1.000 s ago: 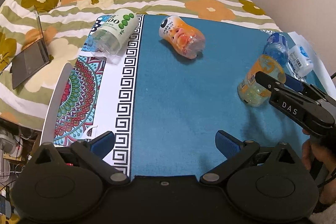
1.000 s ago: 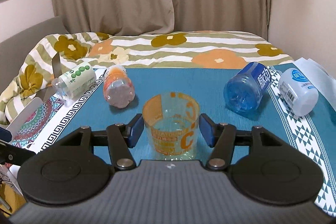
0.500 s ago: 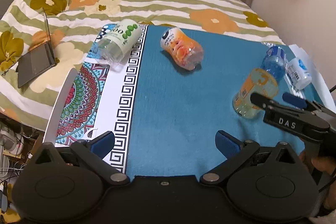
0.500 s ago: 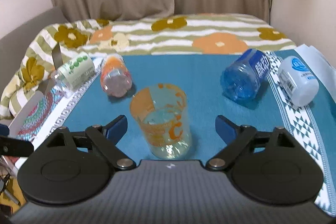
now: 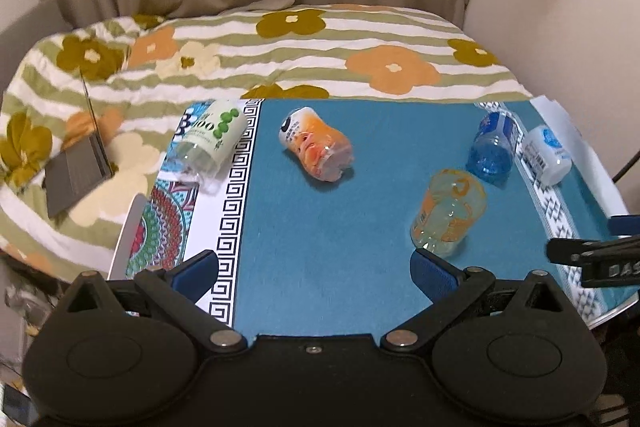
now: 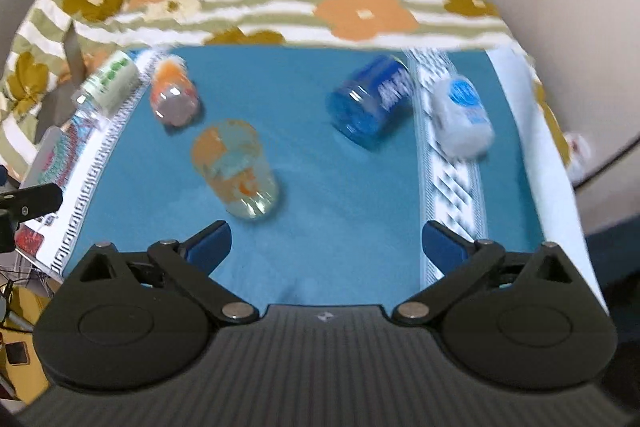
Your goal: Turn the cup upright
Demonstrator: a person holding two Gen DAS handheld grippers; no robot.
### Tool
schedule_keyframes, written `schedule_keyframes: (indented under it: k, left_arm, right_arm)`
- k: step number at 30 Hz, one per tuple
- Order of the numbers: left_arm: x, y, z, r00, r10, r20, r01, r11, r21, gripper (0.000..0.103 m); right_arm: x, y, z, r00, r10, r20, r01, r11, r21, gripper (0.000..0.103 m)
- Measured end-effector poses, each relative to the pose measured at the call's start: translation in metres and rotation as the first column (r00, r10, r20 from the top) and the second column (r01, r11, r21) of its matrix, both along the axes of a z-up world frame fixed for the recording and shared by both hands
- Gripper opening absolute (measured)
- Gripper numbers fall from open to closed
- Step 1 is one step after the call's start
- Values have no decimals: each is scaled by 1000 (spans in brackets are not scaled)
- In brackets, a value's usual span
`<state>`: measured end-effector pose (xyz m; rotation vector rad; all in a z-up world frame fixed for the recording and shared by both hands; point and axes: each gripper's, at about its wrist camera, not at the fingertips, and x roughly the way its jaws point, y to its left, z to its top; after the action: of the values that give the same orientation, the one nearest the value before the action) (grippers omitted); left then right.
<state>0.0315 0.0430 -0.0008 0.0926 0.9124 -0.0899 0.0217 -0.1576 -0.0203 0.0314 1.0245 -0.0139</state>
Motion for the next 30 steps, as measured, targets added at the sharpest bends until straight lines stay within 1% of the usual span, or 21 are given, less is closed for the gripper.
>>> schedule_keyframes:
  k: [2,4,9,12,18,30]
  left_arm:
    - [-1,-6,-2,1000,-11,5,11,1000,16,103]
    - [-2,-10,-4,1000,-16,9,16,1000,17,103]
    - [-4,-16,-8,1000,-19,18,18,1000,24,103]
    - [-5,-19,-10,999,-30,17,29,999,24,103]
    - [-7,-20,-8,1000,-15,19,15,1000,1,103]
    - [-9,-27,-4,999,-37,34,36,999,20,103]
  right_arm:
    - [-1,-7,0,999,-18,-38,19,1000,13,103]
    - [-4,-13,1,998,-32,-50,33,999,26,103]
    - [-13,-17,2,999,-44,-29,45,999,20,103]
    - [-16,-19,2,998,-56,-24,57,998,33,103]
    - [-16,-19,3,998,-54,-15,55,998,34,103]
    - [-19,-20,5,998,-59,-6,59,997,42,103]
